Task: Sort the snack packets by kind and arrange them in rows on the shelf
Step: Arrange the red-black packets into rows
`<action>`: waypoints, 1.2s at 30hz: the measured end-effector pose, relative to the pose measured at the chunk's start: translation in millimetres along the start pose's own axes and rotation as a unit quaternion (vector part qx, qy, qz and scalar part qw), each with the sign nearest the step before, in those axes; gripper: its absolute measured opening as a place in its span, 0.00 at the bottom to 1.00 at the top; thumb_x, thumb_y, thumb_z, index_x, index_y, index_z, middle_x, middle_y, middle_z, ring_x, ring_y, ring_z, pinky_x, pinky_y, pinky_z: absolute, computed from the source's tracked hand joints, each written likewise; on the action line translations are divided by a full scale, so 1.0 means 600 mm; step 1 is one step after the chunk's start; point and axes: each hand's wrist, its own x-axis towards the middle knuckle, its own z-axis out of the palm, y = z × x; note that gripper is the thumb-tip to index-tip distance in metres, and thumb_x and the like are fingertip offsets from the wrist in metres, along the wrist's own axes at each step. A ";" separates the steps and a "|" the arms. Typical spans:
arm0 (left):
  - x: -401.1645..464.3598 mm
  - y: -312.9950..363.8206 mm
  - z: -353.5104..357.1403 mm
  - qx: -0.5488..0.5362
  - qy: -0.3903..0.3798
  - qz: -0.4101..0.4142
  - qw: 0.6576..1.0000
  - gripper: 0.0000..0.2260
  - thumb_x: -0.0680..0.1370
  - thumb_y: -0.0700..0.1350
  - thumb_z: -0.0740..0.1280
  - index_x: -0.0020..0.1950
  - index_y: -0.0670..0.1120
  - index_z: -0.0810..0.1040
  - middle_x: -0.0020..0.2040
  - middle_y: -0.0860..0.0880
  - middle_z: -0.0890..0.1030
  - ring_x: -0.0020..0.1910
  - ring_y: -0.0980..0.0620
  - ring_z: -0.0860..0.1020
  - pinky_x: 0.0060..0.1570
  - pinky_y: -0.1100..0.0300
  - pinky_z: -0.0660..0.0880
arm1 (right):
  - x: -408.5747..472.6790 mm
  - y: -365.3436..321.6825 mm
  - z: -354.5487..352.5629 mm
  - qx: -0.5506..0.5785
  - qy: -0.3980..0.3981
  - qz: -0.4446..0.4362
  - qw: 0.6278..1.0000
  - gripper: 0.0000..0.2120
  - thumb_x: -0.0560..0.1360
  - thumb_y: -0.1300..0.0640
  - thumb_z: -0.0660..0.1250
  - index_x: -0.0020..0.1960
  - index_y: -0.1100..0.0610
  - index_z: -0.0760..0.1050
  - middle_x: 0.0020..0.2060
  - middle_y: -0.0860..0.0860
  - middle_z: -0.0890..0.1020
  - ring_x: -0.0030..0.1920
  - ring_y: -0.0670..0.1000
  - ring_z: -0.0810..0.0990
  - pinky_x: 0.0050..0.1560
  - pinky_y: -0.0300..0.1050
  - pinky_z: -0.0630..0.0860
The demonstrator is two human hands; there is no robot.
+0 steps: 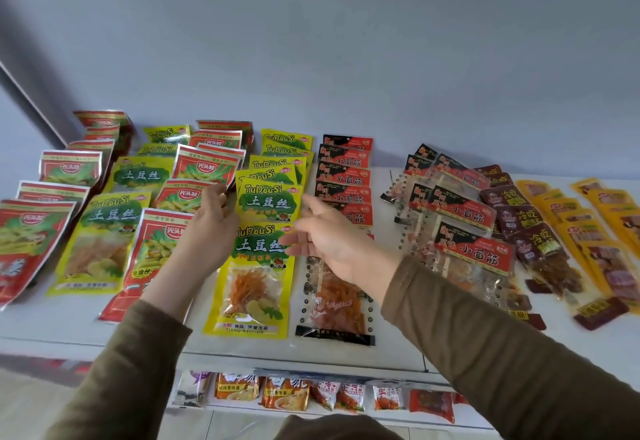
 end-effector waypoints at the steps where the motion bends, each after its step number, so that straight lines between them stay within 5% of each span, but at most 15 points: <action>1: 0.005 0.000 0.003 0.002 -0.005 -0.006 1.000 0.23 0.83 0.40 0.58 0.78 0.46 0.56 0.77 0.41 0.67 0.68 0.42 0.73 0.65 0.44 0.72 | 0.000 0.000 0.004 0.003 0.001 0.005 1.000 0.33 0.83 0.68 0.56 0.82 0.52 0.49 0.53 0.51 0.73 0.45 0.54 0.82 0.47 0.46 0.80; 5: 0.023 0.006 0.015 0.007 -0.030 -0.014 0.999 0.27 0.83 0.41 0.59 0.80 0.47 0.52 0.77 0.40 0.67 0.56 0.45 0.73 0.51 0.50 0.73 | 0.005 -0.001 0.016 0.058 0.013 0.028 0.998 0.33 0.82 0.69 0.57 0.82 0.52 0.50 0.63 0.62 0.76 0.40 0.52 0.83 0.35 0.42 0.79; 11: 0.044 0.006 0.020 -0.034 -0.018 -0.015 0.999 0.32 0.83 0.41 0.60 0.82 0.54 0.47 0.76 0.42 0.69 0.46 0.50 0.80 0.43 0.51 0.77 | -0.004 -0.010 0.020 0.127 0.024 0.028 0.991 0.33 0.82 0.70 0.57 0.82 0.56 0.47 0.49 0.57 0.75 0.40 0.53 0.81 0.36 0.43 0.79; 20: 0.053 0.006 0.016 -0.064 -0.028 0.011 0.997 0.33 0.81 0.42 0.60 0.80 0.62 0.47 0.78 0.41 0.67 0.57 0.47 0.80 0.51 0.47 0.80 | -0.006 -0.013 0.027 0.166 0.005 0.040 0.985 0.32 0.82 0.71 0.55 0.82 0.60 0.45 0.45 0.57 0.74 0.42 0.57 0.81 0.38 0.44 0.79; 25: 0.033 0.027 0.009 -0.038 -0.007 0.040 0.998 0.32 0.80 0.44 0.60 0.81 0.56 0.51 0.78 0.45 0.67 0.66 0.42 0.75 0.63 0.41 0.75 | -0.004 -0.016 0.010 0.160 0.036 -0.016 0.986 0.30 0.82 0.71 0.56 0.81 0.58 0.52 0.72 0.61 0.68 0.42 0.53 0.84 0.37 0.41 0.81; 28: 0.017 0.056 0.012 0.015 0.013 0.094 0.995 0.29 0.82 0.45 0.61 0.81 0.53 0.56 0.80 0.48 0.65 0.77 0.44 0.65 0.72 0.44 0.65 | -0.011 -0.017 -0.017 0.147 0.070 -0.050 0.985 0.27 0.83 0.69 0.56 0.80 0.57 0.59 0.68 0.59 0.73 0.41 0.51 0.84 0.40 0.42 0.82; 36: -0.016 0.161 0.091 0.047 -0.055 0.221 0.973 0.25 0.83 0.51 0.63 0.79 0.52 0.63 0.80 0.52 0.64 0.79 0.49 0.61 0.77 0.46 0.60 | -0.062 -0.006 -0.145 0.022 0.222 -0.127 0.967 0.16 0.82 0.60 0.63 0.68 0.53 0.73 0.63 0.50 0.78 0.53 0.46 0.80 0.48 0.40 0.77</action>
